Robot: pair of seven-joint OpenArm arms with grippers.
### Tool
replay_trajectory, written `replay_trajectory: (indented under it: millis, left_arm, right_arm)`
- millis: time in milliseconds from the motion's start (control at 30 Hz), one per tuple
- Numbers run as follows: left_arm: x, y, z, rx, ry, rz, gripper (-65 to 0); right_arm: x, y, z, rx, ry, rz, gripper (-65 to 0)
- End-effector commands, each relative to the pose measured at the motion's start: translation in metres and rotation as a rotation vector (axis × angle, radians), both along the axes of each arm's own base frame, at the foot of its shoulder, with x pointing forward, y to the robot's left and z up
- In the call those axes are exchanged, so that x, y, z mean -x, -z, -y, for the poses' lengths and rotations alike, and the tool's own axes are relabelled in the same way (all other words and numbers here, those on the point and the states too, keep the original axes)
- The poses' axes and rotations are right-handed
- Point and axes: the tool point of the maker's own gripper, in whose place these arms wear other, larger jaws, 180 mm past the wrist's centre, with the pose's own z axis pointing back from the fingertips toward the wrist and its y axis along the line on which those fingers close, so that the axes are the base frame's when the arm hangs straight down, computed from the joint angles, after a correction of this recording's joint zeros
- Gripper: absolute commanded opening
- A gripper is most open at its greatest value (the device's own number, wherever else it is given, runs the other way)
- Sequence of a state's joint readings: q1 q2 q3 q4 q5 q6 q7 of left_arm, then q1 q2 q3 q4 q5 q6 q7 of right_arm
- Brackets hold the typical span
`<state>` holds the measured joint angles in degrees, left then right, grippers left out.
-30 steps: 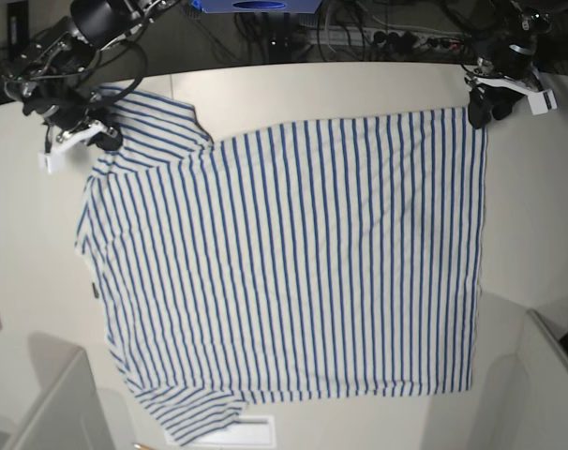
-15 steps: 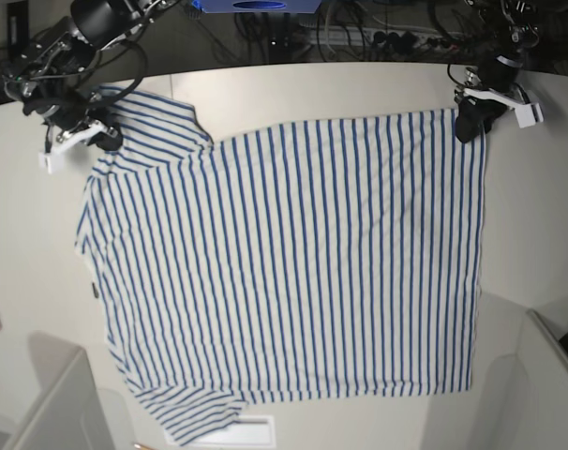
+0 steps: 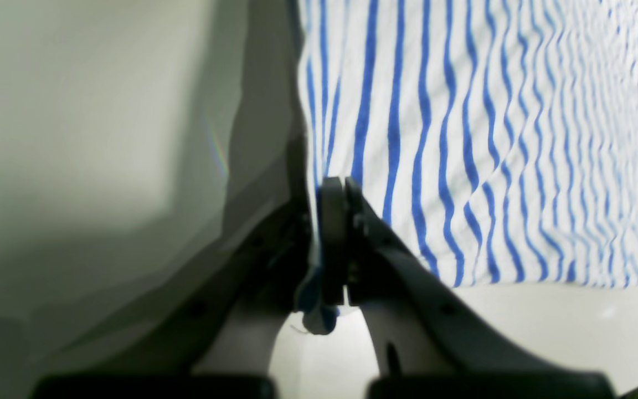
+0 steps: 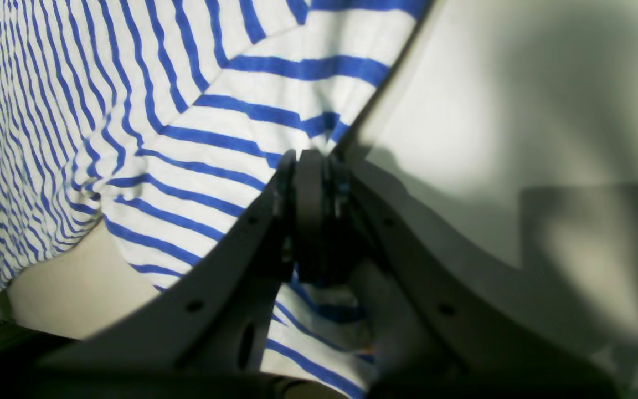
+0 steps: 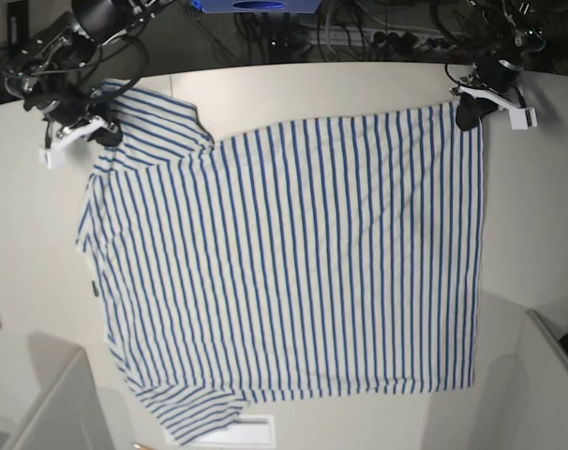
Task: Fold the T-shirt properly
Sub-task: 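Close both grippers on the shoulder corners of the striped shirt, then lift the shoulder corners and drag them toward the hem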
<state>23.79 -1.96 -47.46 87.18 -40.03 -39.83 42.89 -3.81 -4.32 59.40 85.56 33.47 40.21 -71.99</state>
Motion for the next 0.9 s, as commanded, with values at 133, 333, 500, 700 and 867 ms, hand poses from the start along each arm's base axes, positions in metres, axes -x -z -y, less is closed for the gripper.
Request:
replay_trajectory:
  millis: [133,333,500,700,867]
  left_arm:
    - [0.010,-0.015,-0.005,-0.055,0.025,0.008,-65.0]
    - [0.012,-0.032,-0.009,-0.117,0.066,0.016,-65.0]
    - [0.017,-0.047,-0.009,-0.170,0.108,0.021,-65.0]
    - [0.013,-0.050,-0.004,-0.170,0.118,0.032,-65.0]
    - [0.010,-0.057,-0.002,-0.183,0.132,0.048,-65.0]
  right_arm:
    - [0.038,0.005,0.007,0.077,-0.031,-0.132,-65.0]
    - [0.051,-0.009,0.014,0.149,-0.034,-0.133,-65.0]
    - [0.052,-0.023,0.020,0.206,-0.035,-0.113,-65.0]
    - [0.038,-0.048,0.027,0.290,-0.049,-0.055,-65.0]
    - [0.027,-0.063,0.026,0.329,-0.078,-0.037,-65.0]
